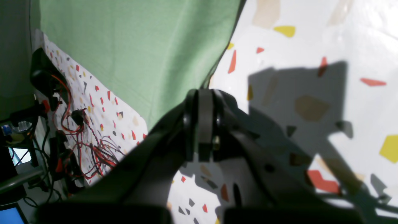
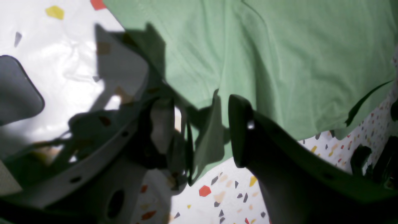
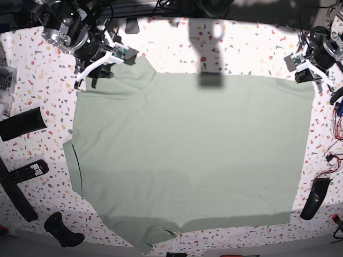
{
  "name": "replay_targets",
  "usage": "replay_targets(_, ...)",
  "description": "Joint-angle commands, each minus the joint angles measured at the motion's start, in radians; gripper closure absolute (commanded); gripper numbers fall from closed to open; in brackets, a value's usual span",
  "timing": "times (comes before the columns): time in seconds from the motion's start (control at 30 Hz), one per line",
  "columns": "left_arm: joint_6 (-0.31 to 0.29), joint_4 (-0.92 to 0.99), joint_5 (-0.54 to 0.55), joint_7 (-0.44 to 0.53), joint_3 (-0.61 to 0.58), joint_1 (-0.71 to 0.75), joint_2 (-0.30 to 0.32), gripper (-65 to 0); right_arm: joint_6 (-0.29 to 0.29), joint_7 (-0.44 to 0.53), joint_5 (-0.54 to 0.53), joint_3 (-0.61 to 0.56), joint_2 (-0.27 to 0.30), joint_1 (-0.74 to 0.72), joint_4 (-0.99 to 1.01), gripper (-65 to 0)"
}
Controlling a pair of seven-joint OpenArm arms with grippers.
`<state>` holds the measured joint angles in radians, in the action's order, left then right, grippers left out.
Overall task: Fold the T-shirt properly
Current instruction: 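Lower the right gripper and pinch the shirt corner, then drag the held shirt corner across the shirt with the right gripper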
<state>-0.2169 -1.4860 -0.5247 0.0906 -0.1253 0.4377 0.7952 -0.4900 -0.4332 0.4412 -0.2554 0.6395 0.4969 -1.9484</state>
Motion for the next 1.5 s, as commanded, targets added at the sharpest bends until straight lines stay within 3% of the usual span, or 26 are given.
replay_targets(0.0, 0.009, -0.014, 0.002, 0.013, 0.007, -0.001, 0.020, 0.0, 0.011, 0.019, 0.001, 0.006, 0.011, -0.010, 0.001, -27.6)
replay_targets(0.37, 0.010, -0.014, 0.002, 0.013, 0.007, -0.002, 0.020, 0.0, 0.060, 0.026, 0.002, 0.006, 0.006, -0.043, 0.047, -27.4)
replay_targets(0.5, 0.010, -0.014, 0.002, 0.013, 0.007, -0.003, 0.020, 0.0, 0.072, 0.030, 0.001, 0.006, 0.006, -0.046, 0.047, -19.2)
replay_targets(0.63, 0.010, -0.014, 0.002, 0.013, 0.007, -0.003, 0.020, 0.0, 0.072, 0.034, 0.001, 0.006, 0.006, -0.045, 0.047, -17.6)
replay_targets(0.8, 0.010, -0.014, 0.002, 0.013, 0.007, -0.003, 0.020, 0.0, 0.071, 0.026, -0.085, 0.006, 0.006, -0.045, 0.047, 0.0)
replay_targets(1.0, 0.010, -0.014, 0.002, 0.013, 0.007, -0.003, 0.020, 0.0, 0.069, 0.025, -0.111, 0.006, 0.006, -0.045, 0.047, 0.0)
replay_targets(1.17, 0.010, -0.014, 0.002, 0.012, 0.007, -0.003, 0.020, 0.0, 0.056, -0.050, -0.105, 0.006, 0.006, -0.045, 0.047, 0.0)
replay_targets(1.47, 0.010, -0.014, 0.001, 0.012, 0.007, -0.003, 0.020, 0.0, 0.057, -0.089, -0.105, 0.006, 0.007, -0.045, 0.047, 0.0)
